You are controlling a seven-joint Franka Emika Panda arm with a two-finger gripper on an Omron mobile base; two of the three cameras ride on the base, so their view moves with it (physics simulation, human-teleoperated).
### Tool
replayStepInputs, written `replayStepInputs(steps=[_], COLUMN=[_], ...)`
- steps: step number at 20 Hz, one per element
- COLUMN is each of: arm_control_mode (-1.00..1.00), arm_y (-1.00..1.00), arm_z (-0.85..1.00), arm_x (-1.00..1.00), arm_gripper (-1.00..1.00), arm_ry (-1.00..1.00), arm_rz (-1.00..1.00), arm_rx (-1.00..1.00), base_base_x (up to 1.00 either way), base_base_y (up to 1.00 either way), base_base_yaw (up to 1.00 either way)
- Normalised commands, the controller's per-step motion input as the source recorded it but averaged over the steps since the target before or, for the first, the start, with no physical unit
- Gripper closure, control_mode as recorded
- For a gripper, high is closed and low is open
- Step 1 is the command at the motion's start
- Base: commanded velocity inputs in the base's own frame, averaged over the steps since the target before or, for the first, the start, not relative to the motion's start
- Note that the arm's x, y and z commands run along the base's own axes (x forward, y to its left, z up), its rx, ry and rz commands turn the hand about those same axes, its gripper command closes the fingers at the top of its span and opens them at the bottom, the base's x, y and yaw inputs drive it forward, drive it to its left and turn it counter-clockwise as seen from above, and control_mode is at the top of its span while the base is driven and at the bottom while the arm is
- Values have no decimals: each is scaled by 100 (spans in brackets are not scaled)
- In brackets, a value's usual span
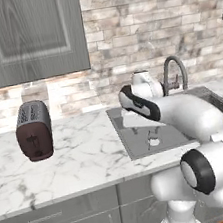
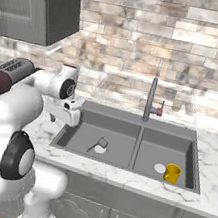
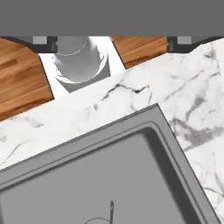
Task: Move any existing items from the left basin to the right basin for drying. Then move the measuring cup from the counter to the left basin of the sink for washing.
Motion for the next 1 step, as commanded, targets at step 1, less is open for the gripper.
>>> replayStepInputs(steps=[1], arm_control_mode=[-100], arm_y=[19], arm_z=[-10], arm_x=[-39], arm_gripper=[-100], arm_ry=[0], arm_rz=[0], arm_rx=[0], base_base_x=[0], base_base_y=[0], base_base_yaw=[0])
